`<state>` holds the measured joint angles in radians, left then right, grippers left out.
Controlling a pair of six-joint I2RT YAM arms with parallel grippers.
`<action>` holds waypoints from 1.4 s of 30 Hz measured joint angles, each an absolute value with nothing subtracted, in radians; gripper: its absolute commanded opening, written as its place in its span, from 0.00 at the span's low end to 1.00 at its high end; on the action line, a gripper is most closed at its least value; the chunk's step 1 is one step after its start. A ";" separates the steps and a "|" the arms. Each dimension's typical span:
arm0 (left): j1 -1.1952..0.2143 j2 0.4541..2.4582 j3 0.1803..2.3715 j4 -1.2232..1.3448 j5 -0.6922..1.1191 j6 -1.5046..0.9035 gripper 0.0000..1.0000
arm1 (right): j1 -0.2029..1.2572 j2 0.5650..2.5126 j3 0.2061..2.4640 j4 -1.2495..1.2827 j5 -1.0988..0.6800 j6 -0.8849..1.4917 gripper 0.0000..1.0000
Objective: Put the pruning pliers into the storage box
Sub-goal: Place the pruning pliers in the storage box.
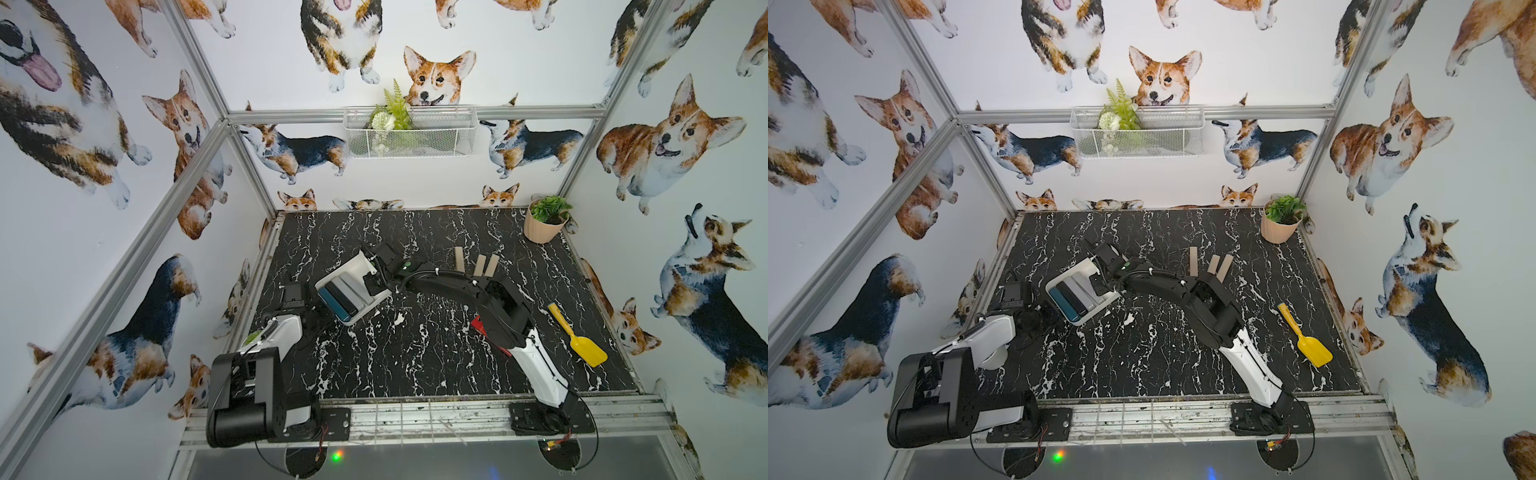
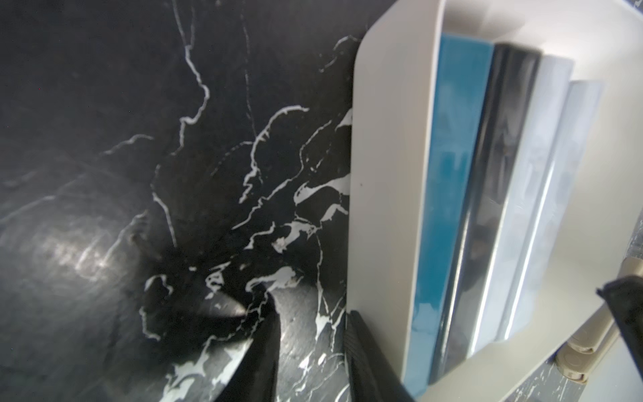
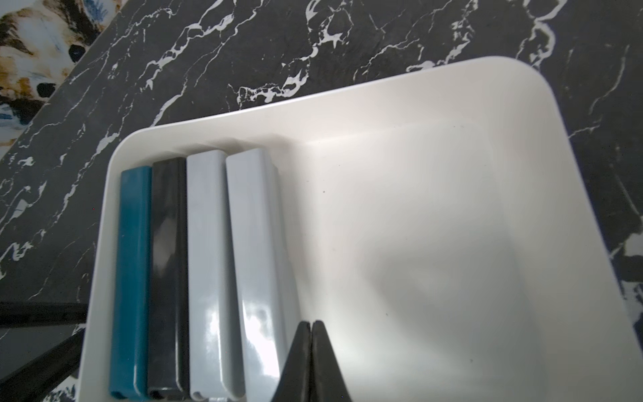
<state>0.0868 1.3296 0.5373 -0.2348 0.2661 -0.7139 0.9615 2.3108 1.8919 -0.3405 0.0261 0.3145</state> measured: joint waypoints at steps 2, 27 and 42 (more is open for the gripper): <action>0.087 1.330 0.537 -0.235 0.266 -0.714 0.36 | 0.960 2.327 1.911 -0.349 0.027 0.314 0.00; 0.087 1.331 0.538 -0.235 0.266 -0.714 0.36 | 0.955 2.452 2.047 -0.416 -0.027 0.325 0.00; 0.087 1.340 0.542 -0.227 0.272 -0.714 0.36 | 0.955 2.460 2.047 -0.411 -0.064 0.342 0.00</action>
<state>0.0868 1.3399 0.5415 -0.2272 0.2718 -0.7139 0.9554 2.4599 2.0472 -0.4107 -0.0639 0.3424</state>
